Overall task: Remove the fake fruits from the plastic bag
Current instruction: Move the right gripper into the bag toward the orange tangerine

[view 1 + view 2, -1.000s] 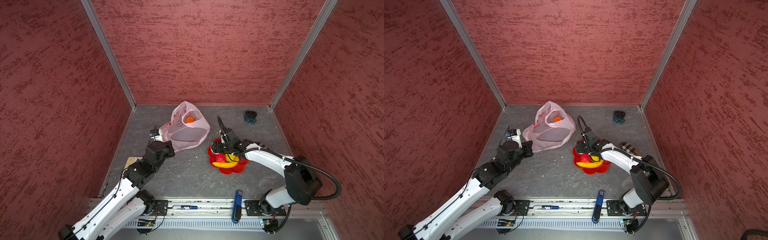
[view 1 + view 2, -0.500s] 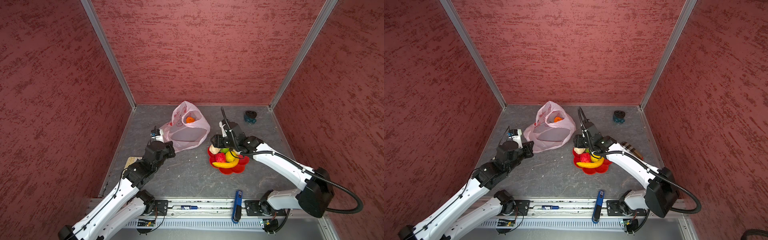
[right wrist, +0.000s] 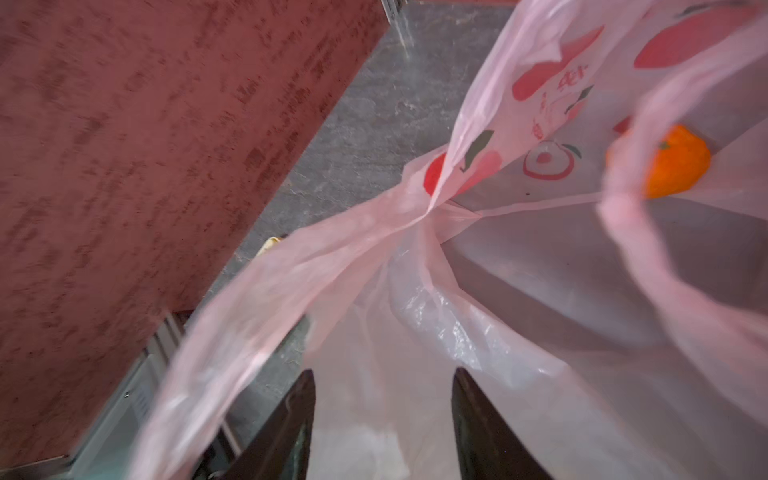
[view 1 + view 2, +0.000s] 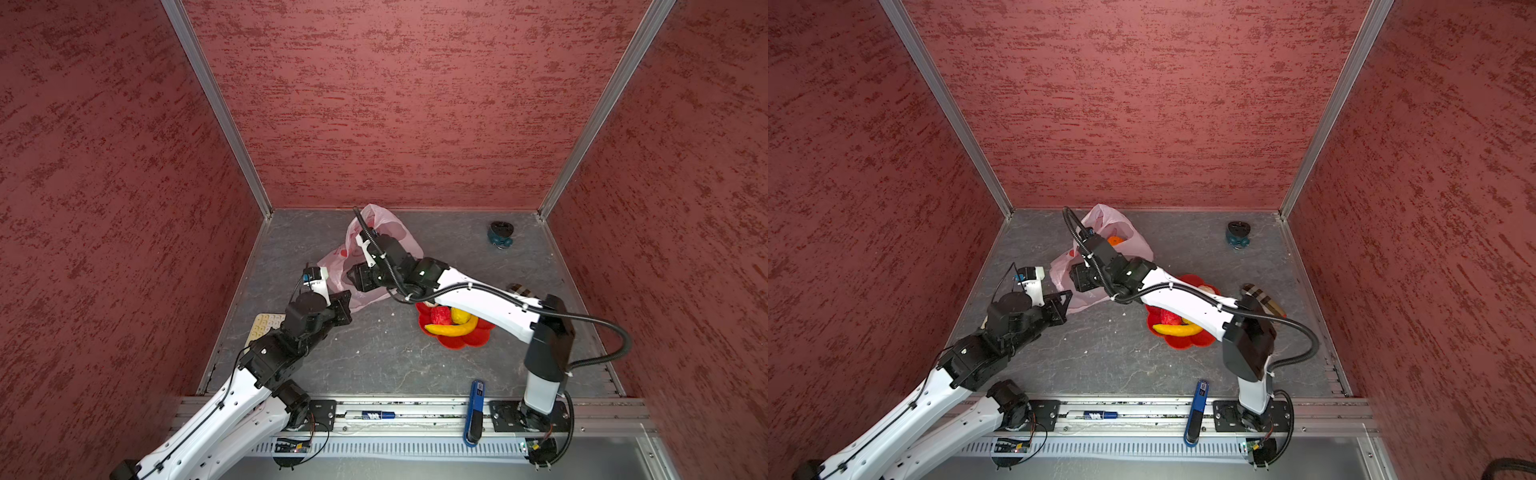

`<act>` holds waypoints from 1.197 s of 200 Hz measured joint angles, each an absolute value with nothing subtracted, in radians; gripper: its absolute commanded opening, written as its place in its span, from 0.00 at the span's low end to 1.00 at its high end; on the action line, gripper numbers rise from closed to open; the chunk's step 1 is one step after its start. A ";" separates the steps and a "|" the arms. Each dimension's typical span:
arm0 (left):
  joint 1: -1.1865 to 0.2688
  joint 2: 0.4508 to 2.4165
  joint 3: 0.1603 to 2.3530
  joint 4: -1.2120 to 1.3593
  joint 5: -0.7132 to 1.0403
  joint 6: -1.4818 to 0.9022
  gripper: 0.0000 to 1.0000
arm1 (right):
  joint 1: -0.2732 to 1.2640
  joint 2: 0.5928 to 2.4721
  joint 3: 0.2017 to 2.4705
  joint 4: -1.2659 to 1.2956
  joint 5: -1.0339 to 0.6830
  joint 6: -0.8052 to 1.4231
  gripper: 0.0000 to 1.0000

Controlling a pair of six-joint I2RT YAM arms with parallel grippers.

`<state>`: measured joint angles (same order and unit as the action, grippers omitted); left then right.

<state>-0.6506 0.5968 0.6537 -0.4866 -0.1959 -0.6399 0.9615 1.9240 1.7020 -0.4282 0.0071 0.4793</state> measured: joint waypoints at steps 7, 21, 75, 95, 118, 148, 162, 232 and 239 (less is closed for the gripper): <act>-0.654 0.579 0.654 -0.498 -0.195 -0.646 0.01 | 0.955 1.967 1.718 -0.426 0.010 0.482 0.53; -0.658 0.545 0.654 -0.524 -0.191 -0.658 0.01 | 0.937 2.049 1.760 -0.423 0.019 0.486 0.53; -0.662 0.461 0.647 -0.627 -0.172 -0.707 0.01 | 0.862 2.260 1.972 -0.423 0.113 0.490 0.66; -0.662 0.446 0.632 -0.651 -0.152 -0.726 0.01 | 0.841 2.310 2.036 -0.416 0.163 0.491 0.76; -0.662 0.430 0.617 -0.684 -0.134 -0.738 0.01 | 0.822 2.350 2.056 -0.404 0.207 0.492 0.82; -0.662 0.411 0.599 -0.698 -0.127 -0.750 0.01 | 0.803 2.401 2.056 -0.383 0.236 0.492 0.85; -0.662 0.411 0.588 -0.696 -0.120 -0.752 0.01 | 0.796 2.420 2.056 -0.374 0.248 0.492 0.87; -0.662 0.384 0.559 -0.697 -0.090 -0.765 0.01 | 0.787 2.455 2.056 -0.327 0.310 0.498 0.93; -0.662 0.380 0.556 -0.697 -0.088 -0.767 0.01 | 0.785 2.455 2.056 -0.323 0.316 0.501 0.93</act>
